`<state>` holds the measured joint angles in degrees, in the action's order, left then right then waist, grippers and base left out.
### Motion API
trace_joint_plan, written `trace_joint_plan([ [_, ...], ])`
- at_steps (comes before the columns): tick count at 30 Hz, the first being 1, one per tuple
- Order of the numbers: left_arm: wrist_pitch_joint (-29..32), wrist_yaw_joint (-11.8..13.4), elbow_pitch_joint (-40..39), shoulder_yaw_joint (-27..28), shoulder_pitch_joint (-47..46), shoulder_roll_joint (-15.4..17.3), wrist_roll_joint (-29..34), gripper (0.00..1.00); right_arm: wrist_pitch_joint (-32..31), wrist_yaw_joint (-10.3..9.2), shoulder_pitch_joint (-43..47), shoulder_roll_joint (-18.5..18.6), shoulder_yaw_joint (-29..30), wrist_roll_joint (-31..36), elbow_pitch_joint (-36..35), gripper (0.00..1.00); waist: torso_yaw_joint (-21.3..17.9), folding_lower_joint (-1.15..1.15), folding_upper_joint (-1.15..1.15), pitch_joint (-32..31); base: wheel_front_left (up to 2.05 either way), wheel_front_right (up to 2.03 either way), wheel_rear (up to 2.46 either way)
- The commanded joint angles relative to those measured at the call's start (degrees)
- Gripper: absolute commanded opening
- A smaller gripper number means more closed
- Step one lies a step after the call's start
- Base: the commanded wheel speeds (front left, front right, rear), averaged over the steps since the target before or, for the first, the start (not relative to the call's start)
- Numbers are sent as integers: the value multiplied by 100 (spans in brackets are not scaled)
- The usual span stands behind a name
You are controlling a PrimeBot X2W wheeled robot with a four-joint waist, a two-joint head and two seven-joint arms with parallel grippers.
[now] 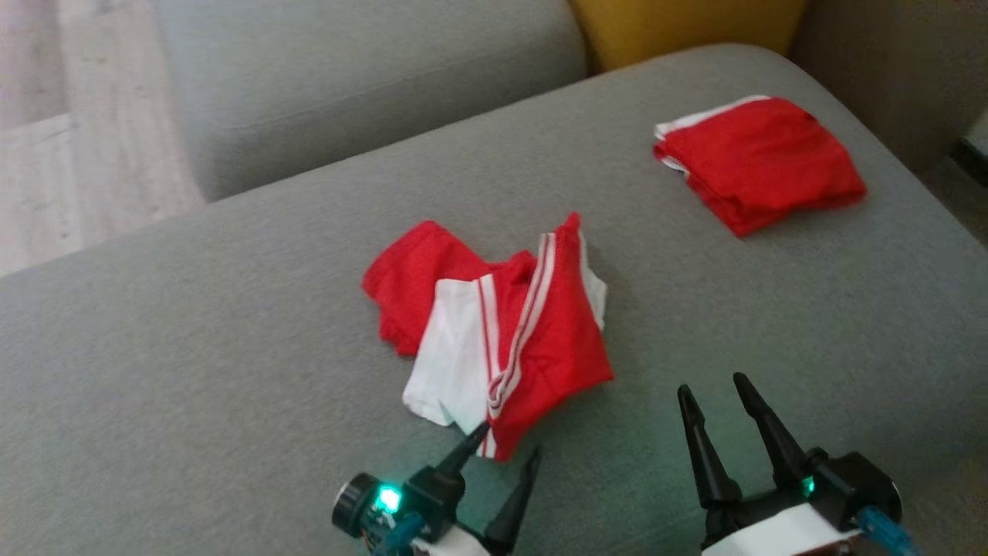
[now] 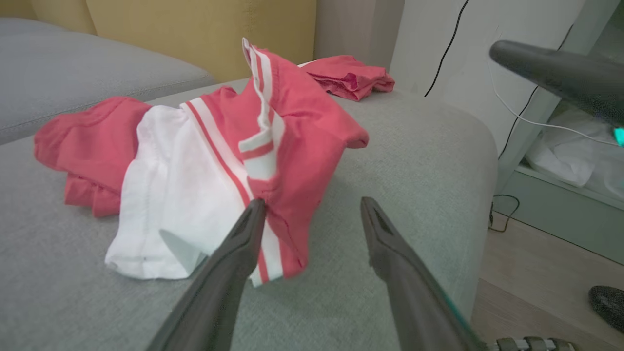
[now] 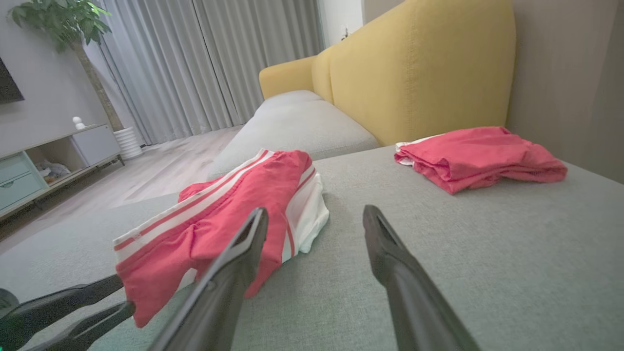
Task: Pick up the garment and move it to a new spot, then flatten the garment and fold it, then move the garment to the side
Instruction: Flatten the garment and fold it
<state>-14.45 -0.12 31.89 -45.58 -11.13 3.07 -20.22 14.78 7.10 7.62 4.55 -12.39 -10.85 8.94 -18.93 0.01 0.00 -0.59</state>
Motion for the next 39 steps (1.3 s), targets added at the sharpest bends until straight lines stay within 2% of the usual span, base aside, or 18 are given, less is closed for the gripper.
trace_joint_plan([
  [1, -55, 79, -99, 225, -333, -19, -48, 100, 22, 39, -285, 86, -162, -44, -215, 100, -234, -1, 0, 114, 0, 0, 0],
  [3, -55, 73, -124, 242, -412, -19, -70, 100, 22, 39, -294, 80, -166, -55, -227, 100, -332, -1, 0, 131, 0, 0, 0],
  [4, -55, 12, -157, 226, -443, -19, -100, 0, 22, 39, -292, 81, -178, -60, -229, 100, -369, -1, 0, 135, 0, 0, 0],
  [11, -55, -517, -452, -41, -1120, -19, -252, 0, 22, 39, -371, 94, -339, -107, -237, 100, -635, -1, 0, 203, 0, 0, 0],
  [17, -55, -695, -567, -144, -2915, -19, -703, 0, 22, 39, -430, 49, -467, -132, -240, 100, -651, -1, 0, 287, 0, 0, 0],
  [20, -55, -710, -573, 167, -3993, -19, -1070, 0, 22, 39, -482, 20, -533, -148, -221, 100, -650, -1, 0, 294, 0, 0, 0],
  [26, -55, -540, -390, 1354, -5671, -19, -1522, 0, 22, 39, -493, -27, -456, -173, -245, 100, -406, -1, 0, 288, 0, 0, 0],
  [29, -55, -487, -251, 1669, -5866, 5, -1344, 0, 22, 39, -465, -34, -414, -161, -250, 100, -262, -1, 0, 285, 0, 0, 0],
  [32, -55, -478, 13, 1860, -5574, 228, -1007, 0, 22, 39, -425, -46, -328, -145, -288, 100, -4, -1, 0, 293, 0, 0, 0],
  [39, -55, -334, 795, 2299, -3296, 1065, -827, 0, 22, 39, -483, -33, -256, -102, -368, 100, 377, -1, 0, 537, 0, 0, 0],
])
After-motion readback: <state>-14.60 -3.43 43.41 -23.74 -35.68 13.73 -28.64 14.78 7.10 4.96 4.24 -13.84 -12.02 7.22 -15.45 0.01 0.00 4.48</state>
